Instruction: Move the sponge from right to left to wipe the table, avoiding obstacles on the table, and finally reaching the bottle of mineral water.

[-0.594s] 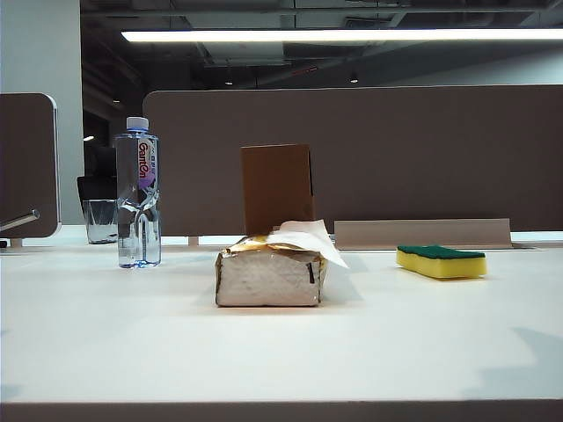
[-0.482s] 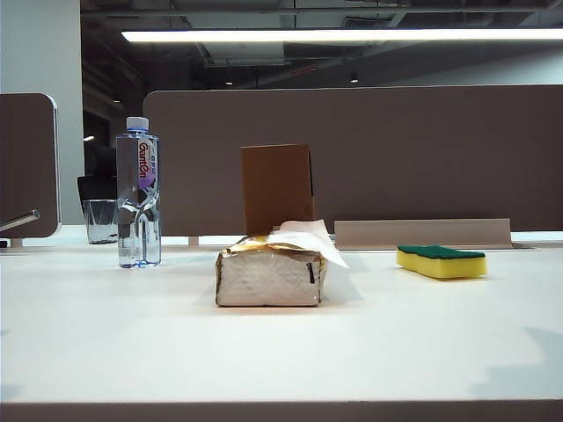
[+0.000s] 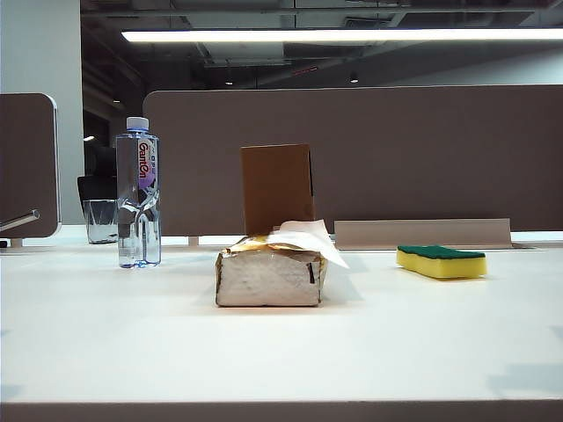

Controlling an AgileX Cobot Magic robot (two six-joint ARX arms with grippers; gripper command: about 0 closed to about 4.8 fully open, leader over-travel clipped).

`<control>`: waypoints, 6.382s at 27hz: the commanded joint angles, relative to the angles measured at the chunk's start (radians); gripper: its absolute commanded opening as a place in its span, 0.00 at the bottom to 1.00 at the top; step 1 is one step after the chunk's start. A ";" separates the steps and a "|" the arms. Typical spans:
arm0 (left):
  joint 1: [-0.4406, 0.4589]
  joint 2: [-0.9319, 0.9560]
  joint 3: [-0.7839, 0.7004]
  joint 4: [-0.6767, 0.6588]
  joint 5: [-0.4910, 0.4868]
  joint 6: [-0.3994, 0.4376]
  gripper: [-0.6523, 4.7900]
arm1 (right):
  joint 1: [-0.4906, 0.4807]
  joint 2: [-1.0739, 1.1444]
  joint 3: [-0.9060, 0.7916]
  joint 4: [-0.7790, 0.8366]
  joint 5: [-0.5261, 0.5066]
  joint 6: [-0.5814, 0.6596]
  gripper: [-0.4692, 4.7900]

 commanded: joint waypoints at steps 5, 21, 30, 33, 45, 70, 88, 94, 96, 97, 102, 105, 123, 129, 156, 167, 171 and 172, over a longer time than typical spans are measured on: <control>0.000 0.001 0.005 0.019 0.003 -0.002 0.11 | 0.001 0.000 -0.003 0.014 0.001 0.001 0.08; 0.000 0.001 0.005 0.012 0.003 -0.002 0.11 | 0.002 0.000 -0.003 0.013 -0.001 0.001 0.08; 0.000 0.001 0.014 0.018 0.076 -0.008 0.12 | 0.002 0.000 0.012 0.015 -0.146 0.003 0.08; 0.000 0.001 0.063 -0.001 0.093 -0.061 0.36 | 0.003 0.000 0.054 -0.017 -0.200 0.008 0.08; 0.000 0.013 0.298 -0.300 0.118 -0.107 0.81 | 0.002 0.000 0.262 -0.286 -0.180 0.029 0.08; -0.011 0.405 0.501 -0.201 0.418 -0.204 0.81 | 0.001 0.573 0.810 -0.503 -0.292 0.193 0.56; -0.039 0.424 0.501 -0.201 0.457 -0.204 0.81 | -0.151 0.865 0.898 -0.476 -0.447 0.200 0.66; -0.039 0.443 0.502 -0.199 0.469 -0.204 0.81 | -0.151 0.953 0.898 -0.456 -0.453 0.200 0.66; -0.039 0.451 0.502 -0.200 0.477 -0.204 0.81 | -0.151 0.980 0.898 -0.445 -0.468 0.200 0.67; -0.039 0.455 0.502 -0.201 0.481 -0.204 0.81 | -0.152 0.996 0.898 -0.440 -0.473 0.201 0.69; -0.039 0.474 0.503 -0.201 0.520 -0.204 0.81 | -0.153 1.062 0.899 -0.424 -0.475 0.200 0.73; -0.039 0.482 0.504 -0.201 0.544 -0.205 0.87 | -0.154 1.098 0.899 -0.400 -0.481 0.200 0.73; -0.038 0.599 0.607 -0.340 0.595 -0.155 0.98 | -0.188 1.463 1.162 -0.433 -0.606 0.211 0.73; -0.038 0.669 0.706 -0.352 0.606 -0.157 0.98 | -0.187 1.526 1.180 -0.432 -0.610 0.210 0.73; -0.039 0.868 0.910 -0.531 0.652 -0.050 0.98 | -0.145 1.952 1.484 -0.568 -0.657 0.174 0.73; -0.039 0.868 0.911 -0.531 0.652 -0.051 0.98 | -0.138 2.026 1.487 -0.568 -0.615 0.132 0.73; -0.039 0.868 0.911 -0.531 0.652 -0.051 0.98 | -0.125 2.052 1.501 -0.574 -0.599 0.132 0.73; -0.039 0.868 0.911 -0.531 0.652 -0.051 0.98 | -0.119 2.063 1.513 -0.576 -0.597 0.132 0.73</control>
